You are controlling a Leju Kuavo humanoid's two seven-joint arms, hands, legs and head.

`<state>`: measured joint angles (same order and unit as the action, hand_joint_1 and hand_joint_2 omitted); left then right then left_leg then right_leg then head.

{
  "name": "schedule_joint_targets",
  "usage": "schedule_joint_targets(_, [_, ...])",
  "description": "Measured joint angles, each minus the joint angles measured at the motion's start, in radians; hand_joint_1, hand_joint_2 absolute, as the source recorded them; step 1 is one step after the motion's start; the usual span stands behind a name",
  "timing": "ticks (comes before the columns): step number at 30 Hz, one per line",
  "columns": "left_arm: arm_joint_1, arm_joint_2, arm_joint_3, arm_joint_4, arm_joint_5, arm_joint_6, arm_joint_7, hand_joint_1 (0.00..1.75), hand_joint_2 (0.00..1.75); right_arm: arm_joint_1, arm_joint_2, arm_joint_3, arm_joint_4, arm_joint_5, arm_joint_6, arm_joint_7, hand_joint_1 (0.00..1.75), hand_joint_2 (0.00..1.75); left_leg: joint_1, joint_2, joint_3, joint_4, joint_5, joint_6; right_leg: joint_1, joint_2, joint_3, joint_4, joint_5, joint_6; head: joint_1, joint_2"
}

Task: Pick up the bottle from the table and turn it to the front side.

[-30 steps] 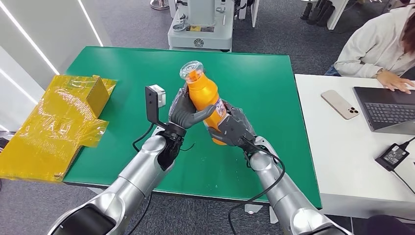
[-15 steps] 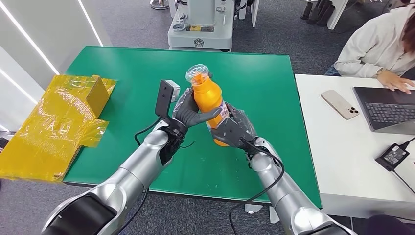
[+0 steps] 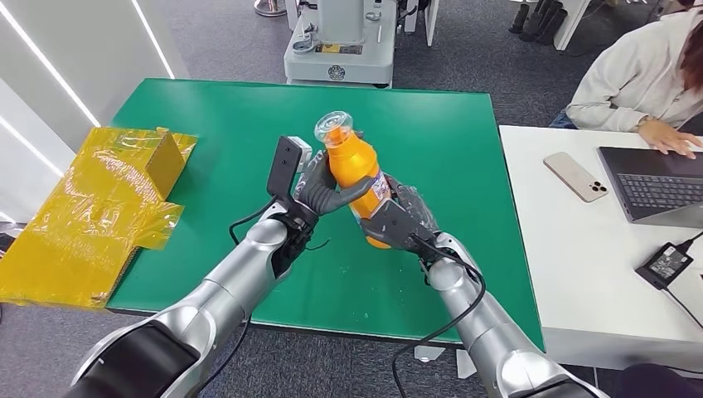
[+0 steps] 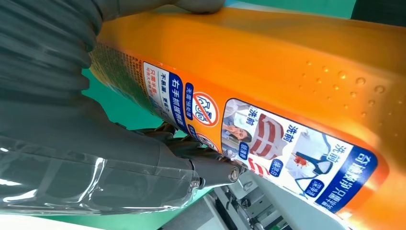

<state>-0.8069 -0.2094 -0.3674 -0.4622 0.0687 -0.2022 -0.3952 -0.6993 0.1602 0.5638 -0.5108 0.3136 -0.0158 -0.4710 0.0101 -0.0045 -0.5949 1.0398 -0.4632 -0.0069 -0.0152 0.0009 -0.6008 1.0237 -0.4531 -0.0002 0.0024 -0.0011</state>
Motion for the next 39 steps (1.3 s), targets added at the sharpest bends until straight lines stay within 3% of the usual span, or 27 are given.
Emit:
schedule_joint_targets(18, [-0.009, 0.0, 0.0, 0.026, 0.022, -0.014, -0.03, 1.75, 1.75, -0.01, 0.0, 0.0, 0.018, -0.005, 0.004, -0.026, 1.75, 1.75, 0.0, 0.0, 0.0, 0.0, 0.0, 0.0, 0.0, 0.0, 0.0, 0.0, 0.0, 0.0, 0.0, 0.0])
schedule_joint_targets(19, [-0.009, 0.0, 0.0, 0.026, 0.022, -0.015, -0.03, 1.75, 1.75, -0.01, 0.0, 0.0, 0.018, -0.005, 0.004, -0.026, 1.53, 1.75, 0.0, 0.0, 0.0, 0.0, 0.0, 0.0, 0.0, 0.0, 0.0, 0.0, 0.0, 0.0, 0.0, 0.0])
schedule_joint_targets(22, [-0.009, 0.0, 0.0, 0.026, 0.021, -0.014, -0.036, 1.75, 1.75, -0.011, 0.0, 0.0, 0.018, -0.008, 0.004, -0.03, 0.22, 1.75, 0.0, 0.0, 0.0, 0.0, 0.0, 0.0, 0.0, 0.0, 0.0, 0.0, 0.0, 0.0, 0.0, 0.0])
schedule_joint_targets(23, [-0.008, 0.0, 0.0, 0.026, 0.018, -0.012, -0.043, 1.75, 1.75, -0.011, 0.0, 0.0, 0.018, -0.013, 0.004, -0.035, 0.0, 1.75, 0.0, 0.0, 0.0, 0.0, 0.0, 0.0, 0.0, 0.0, 0.0, 0.0, 0.0, 0.0, 0.0, 0.0])
schedule_joint_targets(30, [-0.002, 0.016, 0.0, 0.024, -0.019, 0.035, -0.125, 1.75, 1.75, 0.041, -0.025, -0.026, -0.056, -0.098, 0.039, -0.109, 0.0, 1.75, 0.0, 0.0, 0.0, 0.0, 0.0, 0.0, 0.0, 0.0, 0.0, 0.0, 0.0, 0.0, 0.0, 0.0])
schedule_joint_targets(39, [-0.001, 0.062, 0.0, 0.009, -0.07, 0.065, -0.152, 1.75, 1.75, 0.278, -0.117, -0.096, -0.492, -0.158, 0.068, -0.099, 0.0, 1.75, 0.0, 0.0, 0.0, 0.0, 0.0, 0.0, 0.0, 0.0, -0.001, 0.0, 0.0, 0.0, 0.0, 0.0])
